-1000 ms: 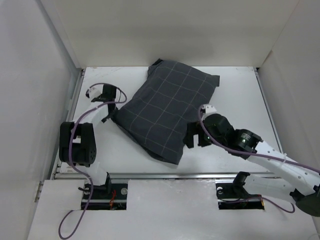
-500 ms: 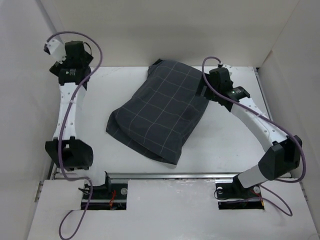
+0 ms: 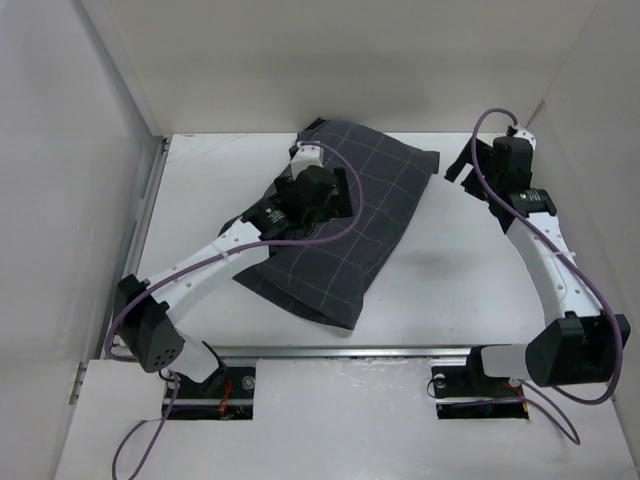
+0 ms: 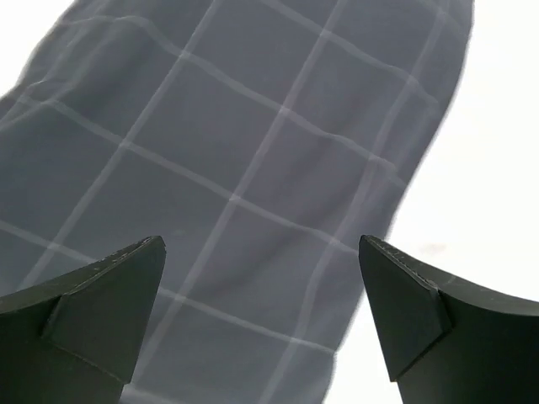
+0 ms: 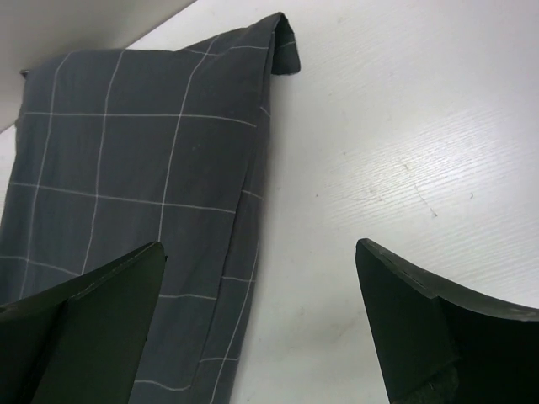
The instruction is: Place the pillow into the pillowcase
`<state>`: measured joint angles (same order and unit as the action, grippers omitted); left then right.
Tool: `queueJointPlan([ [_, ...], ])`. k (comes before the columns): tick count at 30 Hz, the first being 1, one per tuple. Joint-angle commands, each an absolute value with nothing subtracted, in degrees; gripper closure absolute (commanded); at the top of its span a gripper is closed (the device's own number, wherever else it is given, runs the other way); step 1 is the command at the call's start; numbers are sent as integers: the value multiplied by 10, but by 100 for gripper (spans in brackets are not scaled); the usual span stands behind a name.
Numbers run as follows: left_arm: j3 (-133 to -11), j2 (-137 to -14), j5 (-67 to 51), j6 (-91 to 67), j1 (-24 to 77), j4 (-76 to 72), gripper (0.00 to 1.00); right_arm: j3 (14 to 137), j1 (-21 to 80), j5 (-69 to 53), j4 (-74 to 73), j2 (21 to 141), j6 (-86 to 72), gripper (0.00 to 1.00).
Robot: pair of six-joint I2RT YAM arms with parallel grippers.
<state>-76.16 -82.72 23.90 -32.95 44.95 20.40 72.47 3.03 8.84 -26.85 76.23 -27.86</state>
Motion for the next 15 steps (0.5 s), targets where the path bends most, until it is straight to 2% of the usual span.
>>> queueJointPlan([
  [1, -821, -829, 342, -365, 463, 225, 0, 701, 24, 52, -206, 729, -279, 0],
  [15, -797, -811, 379, -367, 468, 200, 0, 636, 24, 29, -163, 675, -291, 0],
])
